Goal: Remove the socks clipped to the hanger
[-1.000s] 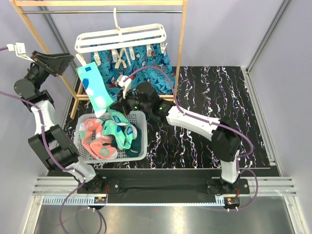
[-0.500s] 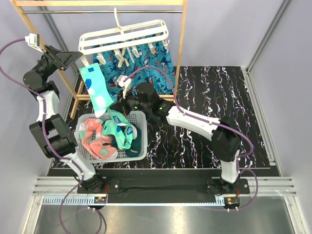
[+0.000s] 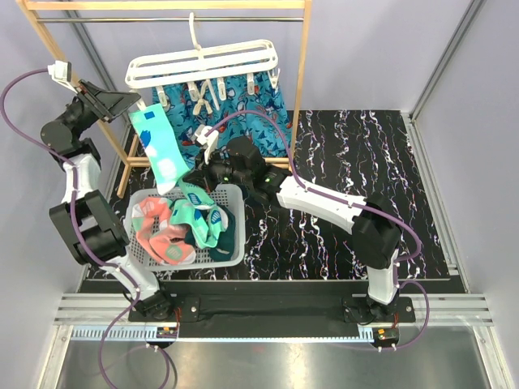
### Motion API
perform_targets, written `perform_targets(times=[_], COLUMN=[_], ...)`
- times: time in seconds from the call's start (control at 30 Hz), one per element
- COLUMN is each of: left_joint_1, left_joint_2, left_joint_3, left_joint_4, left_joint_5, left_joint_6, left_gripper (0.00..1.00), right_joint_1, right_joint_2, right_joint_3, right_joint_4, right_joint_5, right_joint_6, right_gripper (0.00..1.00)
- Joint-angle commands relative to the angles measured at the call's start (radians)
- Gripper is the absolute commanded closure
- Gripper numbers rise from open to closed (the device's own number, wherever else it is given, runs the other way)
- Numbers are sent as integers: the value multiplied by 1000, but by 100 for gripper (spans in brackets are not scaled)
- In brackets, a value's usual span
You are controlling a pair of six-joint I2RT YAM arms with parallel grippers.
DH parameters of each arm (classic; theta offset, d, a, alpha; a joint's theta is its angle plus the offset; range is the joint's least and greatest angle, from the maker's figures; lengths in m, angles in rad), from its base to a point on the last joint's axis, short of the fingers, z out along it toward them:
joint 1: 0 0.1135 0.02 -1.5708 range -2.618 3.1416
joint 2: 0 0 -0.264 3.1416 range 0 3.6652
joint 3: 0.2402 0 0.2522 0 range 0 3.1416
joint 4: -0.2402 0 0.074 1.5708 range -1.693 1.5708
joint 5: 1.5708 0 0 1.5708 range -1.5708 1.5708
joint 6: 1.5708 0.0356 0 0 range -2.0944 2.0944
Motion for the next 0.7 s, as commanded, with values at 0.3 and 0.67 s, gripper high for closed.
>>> perform_targets(times=[0.3, 0.67], left_joint_1=[0, -6], left_joint_2=[-66, -60], left_joint_3=[9, 35], left_joint_4=[352, 324], left_joint_5=[9, 17], left_joint_6=[28, 26], left_gripper=[43, 100], right_joint_1=[-8, -8], right_joint_2=[-50, -46], right_joint_3=[25, 26], right_joint_4=[16, 11], right_joint_5=[-7, -14], right_joint_6=[1, 9], right_gripper=[100, 100])
